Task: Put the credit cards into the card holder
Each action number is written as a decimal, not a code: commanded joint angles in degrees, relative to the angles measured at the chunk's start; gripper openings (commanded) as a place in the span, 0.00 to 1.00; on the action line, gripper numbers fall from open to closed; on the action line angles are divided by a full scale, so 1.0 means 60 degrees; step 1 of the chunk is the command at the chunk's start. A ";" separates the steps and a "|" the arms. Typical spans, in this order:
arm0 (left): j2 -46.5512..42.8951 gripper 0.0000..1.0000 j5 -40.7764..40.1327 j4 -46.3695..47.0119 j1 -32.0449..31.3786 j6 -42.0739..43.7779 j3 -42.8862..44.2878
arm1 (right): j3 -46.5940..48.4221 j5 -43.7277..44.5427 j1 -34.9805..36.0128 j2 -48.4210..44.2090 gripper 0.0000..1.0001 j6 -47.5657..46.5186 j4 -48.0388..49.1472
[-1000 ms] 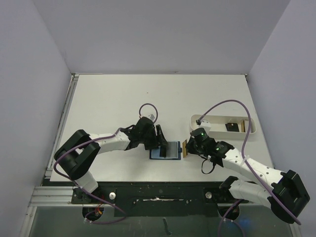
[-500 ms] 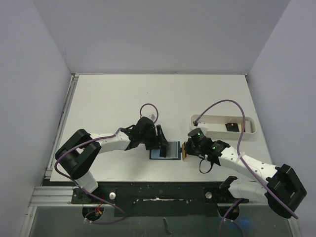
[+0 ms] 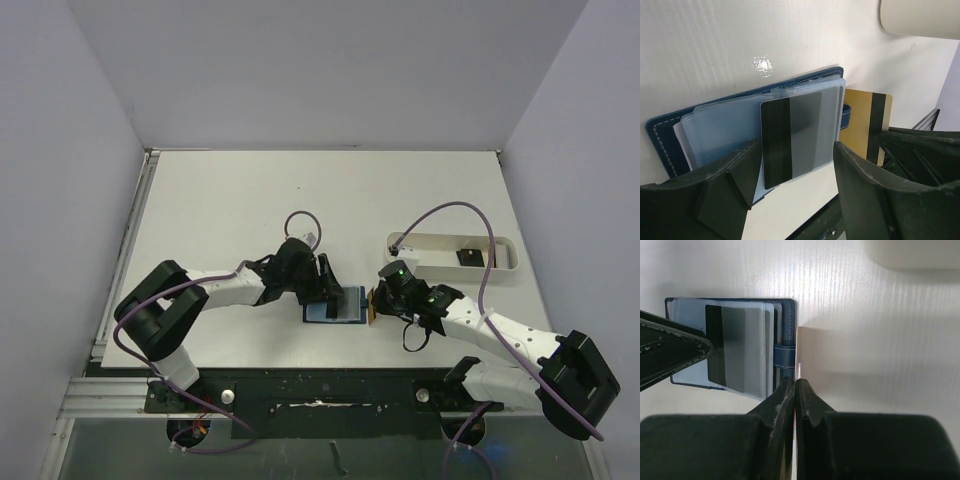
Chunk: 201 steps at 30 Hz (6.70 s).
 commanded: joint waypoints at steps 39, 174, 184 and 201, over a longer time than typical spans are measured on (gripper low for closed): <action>-0.0926 0.57 -0.0475 0.0201 -0.0310 -0.0112 -0.0114 | 0.0681 0.1535 0.0263 -0.1220 0.00 -0.0047 -0.1003; -0.1097 0.13 0.0172 0.0379 0.0750 0.0231 -0.1945 | -0.0589 -0.2475 -0.0528 0.2177 0.29 0.0549 0.3678; -0.1053 0.13 0.0260 0.0498 0.0746 0.0220 -0.1945 | -0.0046 -0.2081 -0.0199 0.2219 0.39 0.0240 0.3156; -0.0949 0.13 0.0423 0.0589 0.0750 0.0219 -0.1887 | 0.0565 -0.1698 0.0277 0.2170 0.45 -0.0114 0.2385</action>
